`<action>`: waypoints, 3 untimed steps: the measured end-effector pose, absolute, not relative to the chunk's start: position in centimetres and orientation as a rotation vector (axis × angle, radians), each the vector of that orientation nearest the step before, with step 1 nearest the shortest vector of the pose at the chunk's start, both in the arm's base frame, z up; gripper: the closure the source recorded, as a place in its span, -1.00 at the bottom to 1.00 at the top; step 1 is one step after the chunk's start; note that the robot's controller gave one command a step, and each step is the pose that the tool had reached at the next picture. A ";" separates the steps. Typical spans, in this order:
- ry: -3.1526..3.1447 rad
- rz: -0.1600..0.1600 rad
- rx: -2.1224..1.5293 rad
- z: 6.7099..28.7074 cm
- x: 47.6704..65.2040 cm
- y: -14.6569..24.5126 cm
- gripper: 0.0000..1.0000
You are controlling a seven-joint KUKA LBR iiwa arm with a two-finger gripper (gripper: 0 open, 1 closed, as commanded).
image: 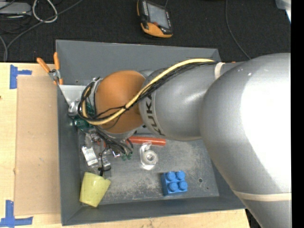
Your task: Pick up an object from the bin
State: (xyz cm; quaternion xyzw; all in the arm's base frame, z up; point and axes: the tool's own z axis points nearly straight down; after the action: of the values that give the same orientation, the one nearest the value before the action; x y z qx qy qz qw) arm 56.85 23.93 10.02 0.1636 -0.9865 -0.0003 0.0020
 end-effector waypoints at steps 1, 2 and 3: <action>-3.082 -0.004 0.643 14.9 58.8 24.9 -1.00; -2.993 0.005 0.929 9.8 47.6 24.1 -1.00; -3.128 -0.005 0.374 6.9 58.0 24.5 -1.00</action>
Offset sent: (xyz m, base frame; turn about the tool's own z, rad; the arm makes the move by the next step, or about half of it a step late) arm -0.0894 0.0021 -0.0002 -0.2734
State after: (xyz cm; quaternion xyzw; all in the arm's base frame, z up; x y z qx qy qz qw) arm 57.98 24.55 6.90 0.1188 -0.9929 -0.0014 -0.0044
